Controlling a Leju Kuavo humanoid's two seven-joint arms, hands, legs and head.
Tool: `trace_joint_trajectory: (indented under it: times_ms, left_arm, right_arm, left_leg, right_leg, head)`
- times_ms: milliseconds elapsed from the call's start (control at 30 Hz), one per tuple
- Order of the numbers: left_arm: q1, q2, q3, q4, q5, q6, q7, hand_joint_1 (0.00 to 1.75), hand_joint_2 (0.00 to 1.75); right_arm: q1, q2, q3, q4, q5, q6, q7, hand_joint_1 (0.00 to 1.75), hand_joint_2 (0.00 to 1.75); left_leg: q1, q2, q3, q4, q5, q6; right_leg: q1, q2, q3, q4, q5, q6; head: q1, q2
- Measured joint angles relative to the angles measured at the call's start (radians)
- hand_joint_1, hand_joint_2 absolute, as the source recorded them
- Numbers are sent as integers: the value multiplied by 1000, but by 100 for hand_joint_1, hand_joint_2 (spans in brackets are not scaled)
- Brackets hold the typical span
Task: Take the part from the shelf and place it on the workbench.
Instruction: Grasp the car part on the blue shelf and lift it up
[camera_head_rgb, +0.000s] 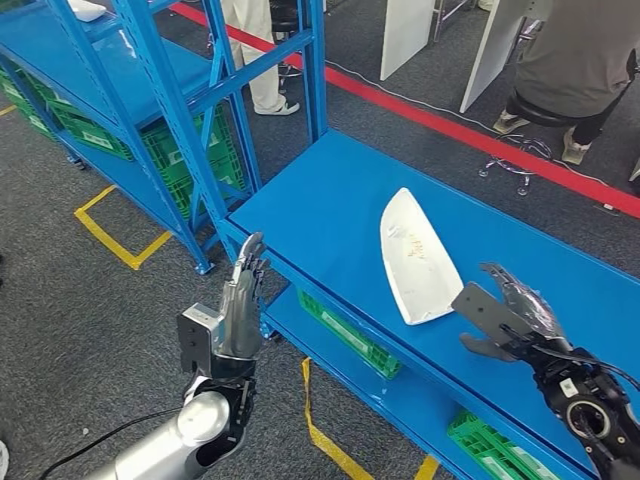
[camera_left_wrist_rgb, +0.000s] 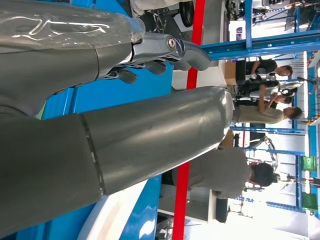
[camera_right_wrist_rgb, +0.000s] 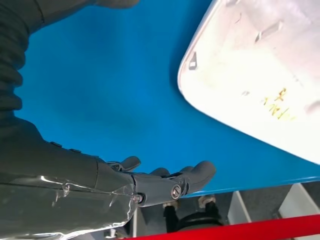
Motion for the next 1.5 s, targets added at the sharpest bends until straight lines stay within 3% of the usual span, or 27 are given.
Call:
trace_joint_trajectory:
  times_ms: [933, 1200, 1500]
  left_arm:
    - [-19, -1, 0, 0, 21, -1, -6, 0, 0]
    - [-26, 0, 0, 0, 47, -11, -29, 0, 0]
    - [-29, 0, 0, 0, 52, -22, -42, 0, 0]
  right_arm:
    - [-102, 23, 163, 197, -74, 76, -115, 0, 175]
    - [-160, 35, 191, 302, 10, 62, -210, 0, 175]
    - [-221, 53, 210, 374, 106, 30, -230, 0, 175]
  left_leg:
    - [0, 0, 0, 0, 0, 0]
    - [0, 0, 0, 0, 0, 0]
    - [0, 0, 0, 0, 0, 0]
  right_leg:
    - [0, 0, 0, 0, 0, 0]
    - [0, 0, 0, 0, 0, 0]
    - [0, 0, 0, 0, 0, 0]
  head:
    - [0, 0]
    - [0, 0]
    - [0, 0]
